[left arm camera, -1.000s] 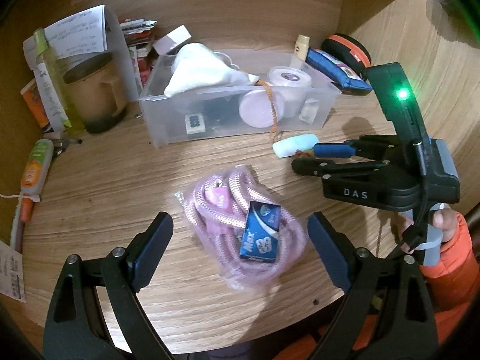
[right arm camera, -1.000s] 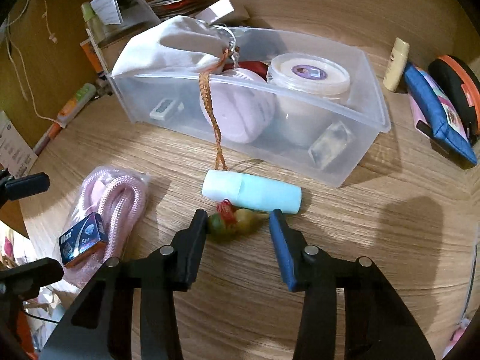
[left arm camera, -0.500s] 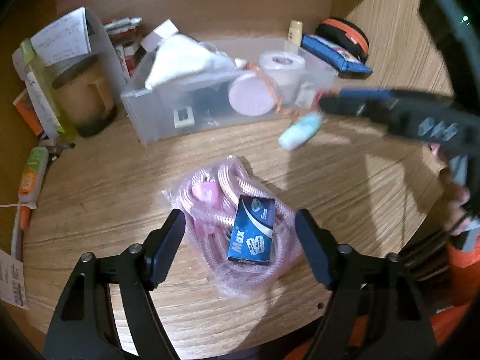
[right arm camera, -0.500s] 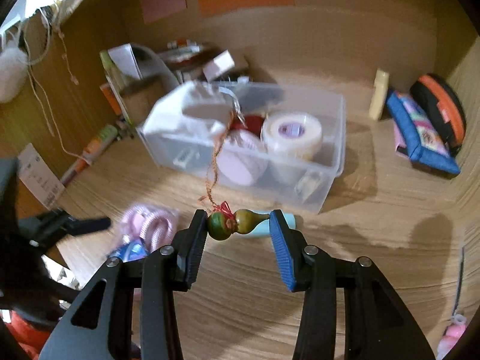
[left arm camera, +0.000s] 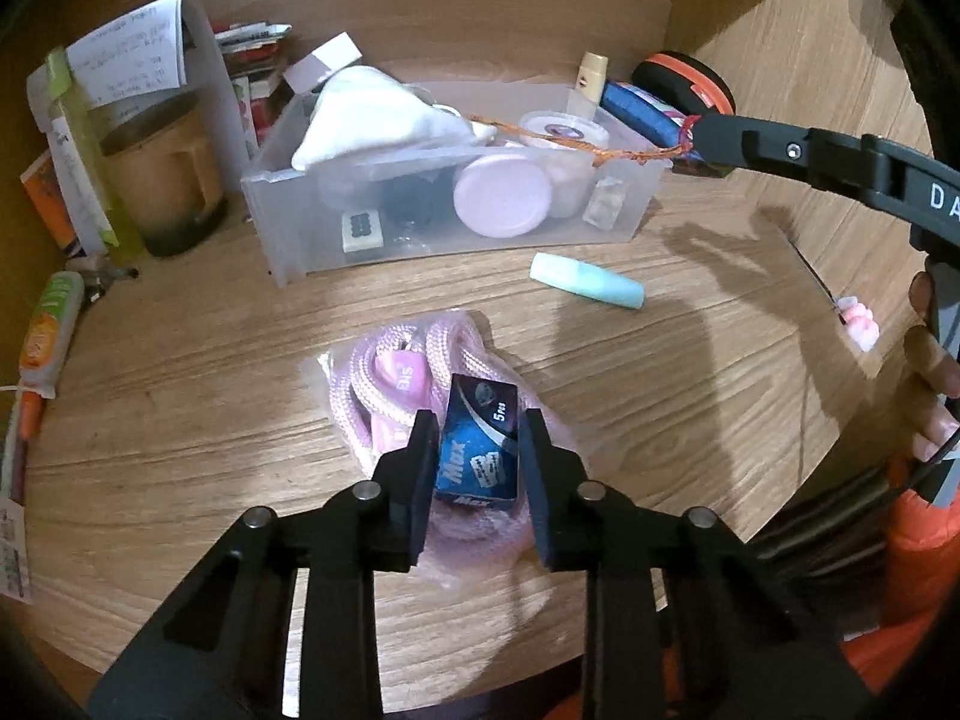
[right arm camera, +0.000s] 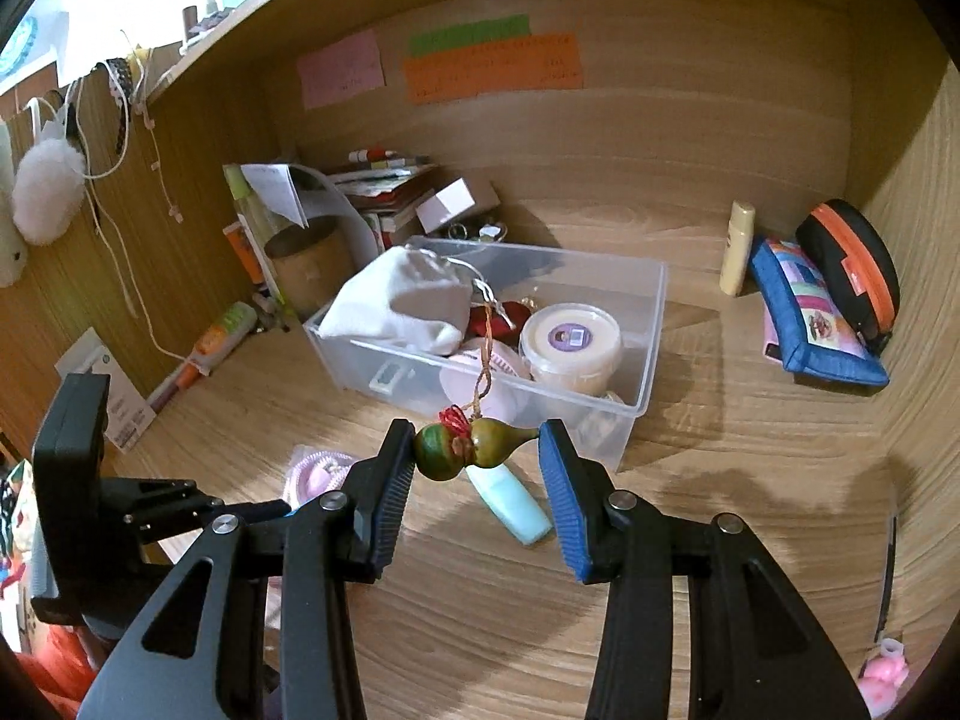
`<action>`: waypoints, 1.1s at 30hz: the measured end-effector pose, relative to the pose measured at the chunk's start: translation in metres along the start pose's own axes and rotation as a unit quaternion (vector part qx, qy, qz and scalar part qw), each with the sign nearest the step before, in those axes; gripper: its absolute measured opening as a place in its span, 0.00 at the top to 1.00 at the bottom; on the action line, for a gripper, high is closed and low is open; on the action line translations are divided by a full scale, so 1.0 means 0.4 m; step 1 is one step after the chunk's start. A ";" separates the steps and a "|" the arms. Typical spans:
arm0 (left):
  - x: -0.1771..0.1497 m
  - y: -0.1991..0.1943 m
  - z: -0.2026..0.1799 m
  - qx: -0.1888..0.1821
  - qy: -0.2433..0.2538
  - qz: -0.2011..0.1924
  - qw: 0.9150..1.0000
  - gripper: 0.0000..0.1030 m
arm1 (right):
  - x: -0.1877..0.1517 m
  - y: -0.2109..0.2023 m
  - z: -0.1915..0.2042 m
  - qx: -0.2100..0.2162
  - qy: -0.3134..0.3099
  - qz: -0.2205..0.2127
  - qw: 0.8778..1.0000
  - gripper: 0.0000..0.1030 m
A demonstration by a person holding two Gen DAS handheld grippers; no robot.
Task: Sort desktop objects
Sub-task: 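Grasp the gourd ornament with the right gripper while the left grasps the blue card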
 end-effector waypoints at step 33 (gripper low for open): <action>0.220 -0.101 0.157 0.031 -0.084 -0.113 0.989 0.75 | 0.151 -0.002 -0.037 -0.033 -0.025 -0.053 0.998 0.62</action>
Point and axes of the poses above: each gripper's, at about its wrist camera, not at the fingertips, and y roughly the way its jaws point, z to its left, x to its top, the point moved 1 cm from there along y, roughly the way its jaws point, and after that the axes turned 10 degrees about x, right-handed, at the moved point
